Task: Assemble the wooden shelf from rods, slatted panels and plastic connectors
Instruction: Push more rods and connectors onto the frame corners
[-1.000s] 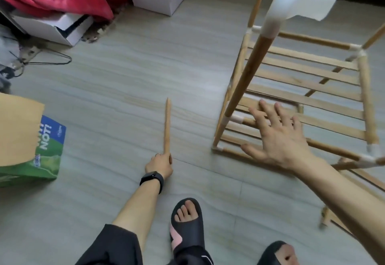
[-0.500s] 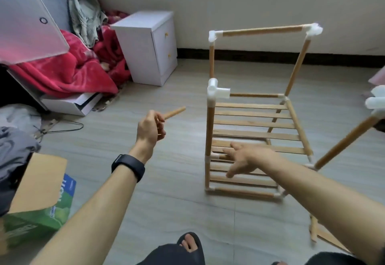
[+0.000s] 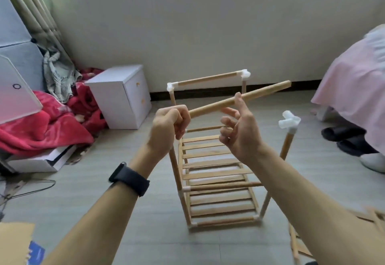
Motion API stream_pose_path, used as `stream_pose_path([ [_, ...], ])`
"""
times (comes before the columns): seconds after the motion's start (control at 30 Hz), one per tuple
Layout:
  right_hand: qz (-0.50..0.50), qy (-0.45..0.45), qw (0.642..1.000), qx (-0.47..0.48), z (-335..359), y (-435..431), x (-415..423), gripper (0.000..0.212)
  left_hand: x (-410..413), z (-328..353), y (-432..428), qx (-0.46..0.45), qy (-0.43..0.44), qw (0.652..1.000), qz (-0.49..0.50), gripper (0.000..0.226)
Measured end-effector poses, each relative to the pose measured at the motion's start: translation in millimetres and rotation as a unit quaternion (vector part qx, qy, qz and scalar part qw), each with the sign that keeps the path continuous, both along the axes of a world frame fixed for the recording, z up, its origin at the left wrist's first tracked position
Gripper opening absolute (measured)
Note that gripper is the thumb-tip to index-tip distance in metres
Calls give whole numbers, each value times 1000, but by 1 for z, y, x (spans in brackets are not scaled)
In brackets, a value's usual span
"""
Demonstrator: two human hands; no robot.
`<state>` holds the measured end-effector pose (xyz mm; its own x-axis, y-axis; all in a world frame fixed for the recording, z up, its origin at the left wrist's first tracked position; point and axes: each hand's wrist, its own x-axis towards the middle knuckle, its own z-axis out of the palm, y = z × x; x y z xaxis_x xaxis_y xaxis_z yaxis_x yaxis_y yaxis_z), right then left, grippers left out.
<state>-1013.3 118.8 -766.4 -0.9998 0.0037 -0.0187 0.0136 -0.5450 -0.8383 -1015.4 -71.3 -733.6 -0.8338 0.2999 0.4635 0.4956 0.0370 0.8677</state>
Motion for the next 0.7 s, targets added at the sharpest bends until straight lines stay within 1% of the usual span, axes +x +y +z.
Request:
stream_pose_path([
  [0.03, -10, 1, 1000, -19, -2, 7, 5, 41, 0, -5, 6, -19, 4, 1000, -4, 29],
  [0.07, -22, -4, 999, -30, -4, 13, 9, 33, -1, -11, 12, -34, 9, 999, 2, 31],
  [0.1, -33, -13, 999, -30, -5, 17, 13, 30, -2, -17, 16, -45, 19, 999, 20, 32],
  [0.13, -45, -23, 999, -21, -8, 20, 15, 29, -3, -24, 19, -61, 49, 995, 59, 33],
  [0.17, -57, -31, 998, -6, -11, 22, 17, 30, -5, -31, 20, -86, 101, 984, 122, 31],
  [0.23, -88, -33, 995, 22, -16, 23, 18, 30, -9, -41, 18, -139, 211, 934, 251, 22],
  [0.27, -103, -28, 994, 36, -17, 22, 17, 30, -12, -44, 14, -145, 228, 916, 296, 22],
  [0.3, -115, -20, 992, 51, -18, 22, 17, 30, -15, -46, 10, -133, 209, 911, 330, 24],
  [0.33, -124, -12, 990, 65, -20, 21, 17, 29, -18, -49, 6, -112, 163, 913, 358, 28],
  [0.37, -129, -6, 989, 75, -21, 20, 16, 29, -21, -52, 1, -87, 97, 920, 370, 32],
  [0.43, -131, -15, 988, 78, -23, 17, 15, 29, -24, -62, -6, -56, -40, 936, 346, 35],
  [0.5, -124, -39, 989, 71, -26, 12, 15, 28, -25, -73, -11, -38, -128, 948, 289, 30],
  [0.53, -120, -51, 989, 65, -27, 9, 15, 28, -25, -77, -12, -25, -150, 953, 263, 28],
  [0.6, -114, -69, 990, 55, -29, 3, 15, 28, -28, -80, -13, -4, -159, 958, 237, 23],
  [0.7, -104, -87, 990, 39, -32, -4, 15, 30, -31, -80, -12, 6, -147, 958, 245, 18],
])
